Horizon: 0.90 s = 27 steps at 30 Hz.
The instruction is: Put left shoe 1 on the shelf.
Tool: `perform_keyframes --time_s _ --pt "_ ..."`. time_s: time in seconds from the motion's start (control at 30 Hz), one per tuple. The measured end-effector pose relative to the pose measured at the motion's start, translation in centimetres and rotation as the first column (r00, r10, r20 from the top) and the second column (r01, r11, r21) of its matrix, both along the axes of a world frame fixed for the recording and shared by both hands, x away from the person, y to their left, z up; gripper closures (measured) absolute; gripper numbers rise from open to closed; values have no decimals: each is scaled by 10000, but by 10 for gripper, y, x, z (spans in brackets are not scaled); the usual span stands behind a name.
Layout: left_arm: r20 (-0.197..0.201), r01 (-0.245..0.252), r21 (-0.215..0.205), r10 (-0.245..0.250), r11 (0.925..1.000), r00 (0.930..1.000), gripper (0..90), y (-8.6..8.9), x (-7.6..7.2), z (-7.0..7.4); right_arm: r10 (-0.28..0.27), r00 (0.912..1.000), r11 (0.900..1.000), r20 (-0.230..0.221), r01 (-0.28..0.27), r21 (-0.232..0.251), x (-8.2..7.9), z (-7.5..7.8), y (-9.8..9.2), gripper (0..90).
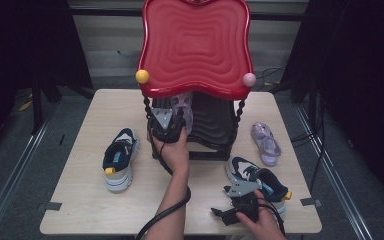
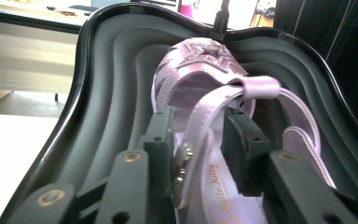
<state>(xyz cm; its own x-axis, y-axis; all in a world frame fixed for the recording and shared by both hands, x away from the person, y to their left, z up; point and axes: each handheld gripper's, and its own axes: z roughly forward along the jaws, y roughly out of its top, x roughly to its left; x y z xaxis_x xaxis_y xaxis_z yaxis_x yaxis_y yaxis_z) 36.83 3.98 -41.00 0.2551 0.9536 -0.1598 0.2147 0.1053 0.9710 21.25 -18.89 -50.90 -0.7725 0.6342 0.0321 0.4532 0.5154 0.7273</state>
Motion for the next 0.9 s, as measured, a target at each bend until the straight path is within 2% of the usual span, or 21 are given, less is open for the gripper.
perform_keyframes --time_s 0.23,0.3,0.37,0.43,0.53,0.67,0.9 --pt "-235 318 114 -315 9994 9992 529 7 -3 8 1 10000 10000 8 -1 1 0 0 0 148" --pt "-315 472 263 -464 9985 9984 513 9 -5 10 12 10000 10000 36 -12 0 0 0 0 148" --pt "-363 698 238 -689 9973 9970 500 10 -7 12 11 10000 10000 35 -11 2 0 0 0 148" --pt "-435 816 437 -797 9957 9959 482 10 -9 13 10 10000 10000 36 -10 2 0 0 0 148" --pt "-657 1137 475 -1105 9924 9917 420 10 -12 14 14 10000 10000 37 -14 2 0 0 0 148" --pt "-724 1486 775 -1431 9859 9871 400 8 -17 19 14 10000 10000 39 -14 0 0 0 0 148" --pt "-906 1845 836 -1769 9793 9800 388 10 -26 27 -16 10000 10000 0 16 -3 0 0 0 147"
